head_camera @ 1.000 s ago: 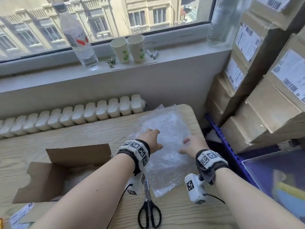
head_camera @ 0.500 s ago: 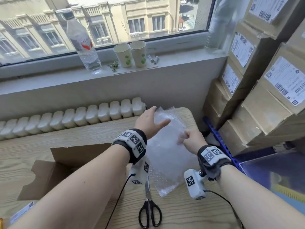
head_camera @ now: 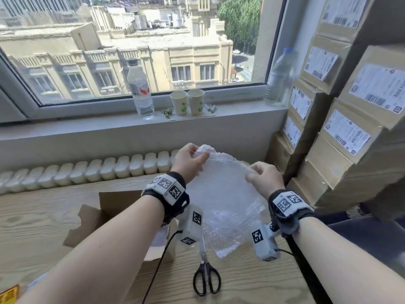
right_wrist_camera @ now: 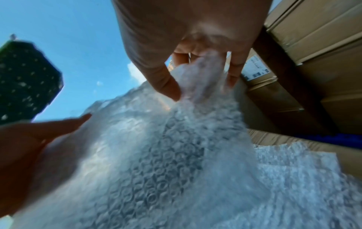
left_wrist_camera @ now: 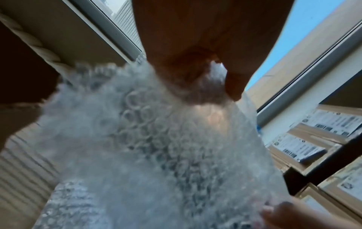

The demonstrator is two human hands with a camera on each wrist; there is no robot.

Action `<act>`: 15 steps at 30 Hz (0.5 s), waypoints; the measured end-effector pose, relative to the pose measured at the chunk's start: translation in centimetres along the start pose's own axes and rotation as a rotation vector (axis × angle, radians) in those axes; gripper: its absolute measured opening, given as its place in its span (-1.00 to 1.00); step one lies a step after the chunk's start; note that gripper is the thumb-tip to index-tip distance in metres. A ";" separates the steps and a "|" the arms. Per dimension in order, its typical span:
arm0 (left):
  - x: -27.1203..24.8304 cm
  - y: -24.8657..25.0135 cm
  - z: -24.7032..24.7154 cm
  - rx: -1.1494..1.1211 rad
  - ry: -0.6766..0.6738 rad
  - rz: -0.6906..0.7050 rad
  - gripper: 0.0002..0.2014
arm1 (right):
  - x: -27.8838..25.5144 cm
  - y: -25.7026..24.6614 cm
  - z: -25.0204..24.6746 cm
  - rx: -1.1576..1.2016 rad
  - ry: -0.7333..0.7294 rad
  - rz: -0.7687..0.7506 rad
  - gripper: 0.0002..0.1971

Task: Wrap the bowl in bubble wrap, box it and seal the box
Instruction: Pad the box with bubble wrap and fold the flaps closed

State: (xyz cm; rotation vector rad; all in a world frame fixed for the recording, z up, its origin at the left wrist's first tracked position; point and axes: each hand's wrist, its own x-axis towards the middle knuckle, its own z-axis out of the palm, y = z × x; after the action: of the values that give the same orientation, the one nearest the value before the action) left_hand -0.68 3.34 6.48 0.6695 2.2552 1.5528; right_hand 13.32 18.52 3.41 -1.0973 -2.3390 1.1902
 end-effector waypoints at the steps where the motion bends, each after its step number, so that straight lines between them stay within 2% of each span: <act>1: -0.3 0.2 -0.7 -0.011 0.029 -0.006 -0.76 | -0.2 0.1 -0.2 0.054 0.019 0.042 -0.86; 3: -1.0 0.4 -2.1 -0.028 0.083 -0.013 -0.74 | -0.8 0.0 -0.4 0.231 0.034 0.111 -0.75; 6: -2.0 0.4 -3.9 -0.097 0.124 -0.032 -0.76 | -2.3 -1.2 0.1 0.564 -0.053 0.182 -0.79; 8: -2.5 0.2 -5.1 -0.113 0.178 -0.032 -0.83 | -3.5 -2.4 0.6 0.697 -0.090 0.196 -0.79; 11: -3.1 -0.7 -7.2 -0.058 0.278 -0.042 -0.84 | -4.5 -3.9 1.2 0.698 -0.059 0.147 -0.60; 15: -4.2 -2.1 -10.0 0.022 0.342 -0.056 -0.83 | -5.5 -6.3 2.1 0.636 -0.038 0.070 -0.44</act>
State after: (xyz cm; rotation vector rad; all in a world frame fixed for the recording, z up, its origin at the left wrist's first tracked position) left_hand -2.65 -7.41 8.03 0.3623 2.5101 1.7266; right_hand 12.64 10.94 7.45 -0.9252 -1.7387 1.8128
